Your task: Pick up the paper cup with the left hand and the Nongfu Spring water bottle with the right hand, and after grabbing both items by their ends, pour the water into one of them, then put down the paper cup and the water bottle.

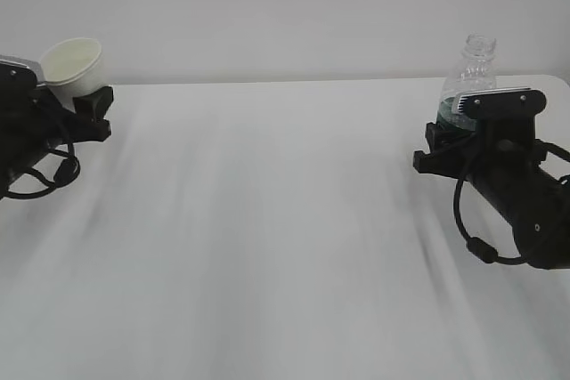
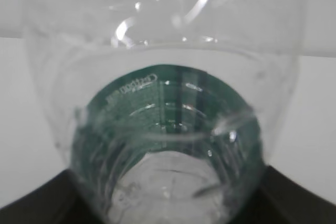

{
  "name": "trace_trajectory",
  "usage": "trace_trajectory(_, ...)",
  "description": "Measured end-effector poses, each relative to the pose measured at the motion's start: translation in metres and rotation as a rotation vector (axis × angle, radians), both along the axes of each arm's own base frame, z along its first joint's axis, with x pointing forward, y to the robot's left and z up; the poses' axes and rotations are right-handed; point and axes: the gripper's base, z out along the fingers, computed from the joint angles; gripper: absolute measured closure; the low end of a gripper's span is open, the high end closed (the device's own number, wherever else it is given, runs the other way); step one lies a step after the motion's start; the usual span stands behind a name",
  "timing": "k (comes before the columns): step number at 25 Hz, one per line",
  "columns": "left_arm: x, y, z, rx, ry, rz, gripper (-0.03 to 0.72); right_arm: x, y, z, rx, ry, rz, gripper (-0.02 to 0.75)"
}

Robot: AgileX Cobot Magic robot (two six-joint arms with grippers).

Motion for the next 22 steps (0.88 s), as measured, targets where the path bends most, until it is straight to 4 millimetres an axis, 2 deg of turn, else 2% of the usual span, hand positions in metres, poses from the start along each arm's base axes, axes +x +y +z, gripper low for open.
trace_trajectory(10, 0.001, 0.031, 0.0, -0.003, 0.0, 0.085, 0.249, 0.0, 0.0, 0.0, 0.0, 0.0, 0.0, 0.29)
trace_trajectory(15, 0.001, 0.04, 0.0, -0.006, 0.0, 0.113, 0.249, 0.0, 0.0, -0.006, -0.003, 0.016, 0.0, 0.29)
trace_trajectory(22, 0.0, 0.04, -0.027, -0.008, 0.07, 0.116, 0.249, 0.0, 0.0, -0.006, -0.003, 0.016, 0.0, 0.29)
